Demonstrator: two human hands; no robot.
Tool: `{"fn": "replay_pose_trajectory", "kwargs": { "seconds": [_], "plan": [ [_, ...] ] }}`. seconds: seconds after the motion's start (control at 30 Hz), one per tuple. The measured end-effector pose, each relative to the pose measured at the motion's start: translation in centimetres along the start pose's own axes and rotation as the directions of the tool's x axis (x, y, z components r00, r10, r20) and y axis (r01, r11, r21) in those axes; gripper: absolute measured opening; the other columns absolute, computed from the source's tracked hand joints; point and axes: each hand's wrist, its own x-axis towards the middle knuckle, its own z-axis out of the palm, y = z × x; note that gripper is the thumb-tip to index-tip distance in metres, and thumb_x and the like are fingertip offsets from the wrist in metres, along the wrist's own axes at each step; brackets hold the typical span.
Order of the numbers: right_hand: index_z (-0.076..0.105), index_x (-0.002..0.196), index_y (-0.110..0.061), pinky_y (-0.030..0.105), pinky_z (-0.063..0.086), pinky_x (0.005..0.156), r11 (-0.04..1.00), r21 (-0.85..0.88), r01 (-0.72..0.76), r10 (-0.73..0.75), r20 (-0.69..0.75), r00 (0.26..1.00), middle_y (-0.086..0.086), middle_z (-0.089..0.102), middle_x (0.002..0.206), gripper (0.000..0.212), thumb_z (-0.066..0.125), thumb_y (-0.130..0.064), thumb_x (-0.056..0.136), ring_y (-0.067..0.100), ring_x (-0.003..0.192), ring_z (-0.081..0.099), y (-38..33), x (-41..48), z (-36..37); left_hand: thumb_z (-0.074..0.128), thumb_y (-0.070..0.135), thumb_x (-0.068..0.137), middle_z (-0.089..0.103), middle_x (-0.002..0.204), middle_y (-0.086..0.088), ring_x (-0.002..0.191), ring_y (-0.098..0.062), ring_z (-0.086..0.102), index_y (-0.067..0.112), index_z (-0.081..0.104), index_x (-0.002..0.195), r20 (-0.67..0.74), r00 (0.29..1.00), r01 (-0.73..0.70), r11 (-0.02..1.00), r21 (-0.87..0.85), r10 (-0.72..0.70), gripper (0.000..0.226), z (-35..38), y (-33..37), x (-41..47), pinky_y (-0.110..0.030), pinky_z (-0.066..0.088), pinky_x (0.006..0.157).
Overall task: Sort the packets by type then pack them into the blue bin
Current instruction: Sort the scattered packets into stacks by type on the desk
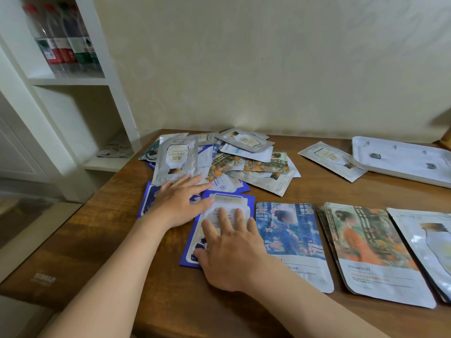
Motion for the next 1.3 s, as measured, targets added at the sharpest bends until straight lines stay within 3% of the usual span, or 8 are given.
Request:
{"fn": "replay_pose_trajectory", "kwargs": {
  "seconds": [0.13, 0.3, 0.5, 0.6, 0.67, 1.1, 1.2, 1.3],
  "plan": [
    [-0.011, 0.16, -0.025, 0.063, -0.014, 0.119, 1.0, 0.0, -0.006, 0.006, 0.0, 1.0, 0.013, -0.022, 0.166, 0.071, 0.014, -0.06, 0.103, 0.047, 0.148, -0.026, -0.5, -0.5, 1.1, 0.038, 0.074, 0.096, 0.012, 0.169, 0.022, 0.157, -0.008, 0.002, 0.056, 0.035, 0.151, -0.002, 1.0, -0.01, 1.0, 0.028, 0.01, 0.058, 0.2, -0.3, 0.2, -0.05, 0.003, 0.125],
    [-0.011, 0.16, -0.025, 0.064, -0.014, 0.119, 1.0, -0.007, 0.003, -0.003, 0.009, 1.0, 0.014, -0.022, 0.166, 0.071, 0.015, -0.06, 0.104, 0.047, 0.148, -0.025, -0.4, -0.5, 0.9, 0.037, 0.073, 0.097, 0.011, 0.169, 0.022, 0.157, -0.008, 0.002, 0.056, 0.033, 0.151, -0.004, 1.0, -0.004, 0.999, 0.051, 0.005, 0.058, 0.2, -0.1, 0.1, -0.049, 0.003, 0.125],
    [0.005, 0.161, -0.025, 0.064, 0.002, 0.121, 1.0, -0.012, 0.023, -0.022, 0.051, 0.998, 0.016, -0.008, 0.169, 0.071, 0.027, -0.06, 0.103, 0.049, 0.152, -0.009, -0.1, -0.1, -0.6, 0.035, 0.072, 0.098, 0.008, 0.169, 0.022, 0.157, -0.007, 0.0, 0.055, 0.03, 0.153, 0.009, 1.0, 0.001, 0.998, 0.069, -0.002, 0.058, 0.1, 0.3, -0.1, -0.047, 0.001, 0.125],
    [0.029, 0.153, -0.025, 0.061, 0.026, 0.114, 0.998, -0.019, 0.056, -0.055, 0.038, 0.998, 0.015, 0.022, 0.162, 0.062, 0.038, -0.057, 0.101, 0.048, 0.145, 0.02, 0.6, 0.1, -2.0, 0.036, 0.072, 0.098, 0.01, 0.169, 0.021, 0.157, -0.008, 0.002, 0.054, 0.031, 0.153, 0.004, 1.0, -0.004, 0.997, 0.072, 0.004, 0.058, 0.2, 0.3, -0.1, -0.047, 0.002, 0.126],
    [0.04, 0.145, -0.025, 0.056, 0.033, 0.109, 0.996, -0.007, 0.085, -0.084, 0.025, 0.996, 0.012, 0.036, 0.153, 0.054, 0.042, -0.055, 0.1, 0.041, 0.137, 0.033, 1.2, 0.2, -2.6, 0.036, 0.07, 0.099, 0.012, 0.169, 0.019, 0.158, -0.01, 0.004, 0.052, 0.033, 0.153, -0.004, 1.0, -0.01, 0.997, 0.077, 0.01, 0.058, 0.1, 0.4, -0.1, -0.047, 0.003, 0.126],
    [0.04, 0.144, -0.024, 0.051, 0.039, 0.101, 0.991, -0.044, 0.128, -0.129, -0.019, 0.991, 0.01, 0.046, 0.139, 0.053, 0.043, -0.051, 0.098, 0.038, 0.128, 0.041, 1.5, 0.4, -2.9, 0.034, 0.058, 0.1, 0.021, 0.17, 0.009, 0.158, -0.02, 0.013, 0.04, 0.036, 0.156, -0.012, 1.0, -0.024, 0.994, 0.103, 0.026, 0.058, -0.2, 1.9, -0.5, -0.055, 0.015, 0.125],
    [0.048, 0.135, -0.019, 0.042, 0.044, 0.087, 0.995, 0.067, 0.073, -0.067, -0.094, 0.993, 0.009, 0.054, 0.126, 0.043, 0.047, -0.039, 0.098, 0.035, 0.12, 0.052, 1.7, 1.3, -4.1, 0.043, 0.054, 0.102, 0.025, 0.168, 0.008, 0.156, -0.017, 0.018, 0.037, 0.04, 0.155, -0.054, 0.999, 0.003, 1.0, 0.001, -0.002, 0.056, -0.4, 2.1, -0.5, -0.049, 0.016, 0.125],
    [0.053, 0.125, -0.012, 0.039, 0.05, 0.084, 0.97, 0.242, 0.008, 0.044, -0.208, 0.977, 0.011, 0.058, 0.118, 0.032, 0.051, -0.025, 0.096, 0.033, 0.11, 0.06, 2.8, 4.1, -5.4, 0.049, 0.043, 0.102, 0.038, 0.162, 0.004, 0.148, -0.017, 0.033, 0.029, 0.046, 0.152, -0.197, 0.978, 0.051, 0.997, -0.062, -0.062, 0.052, -1.1, 2.1, -0.4, -0.044, 0.028, 0.121]
  ]
}}
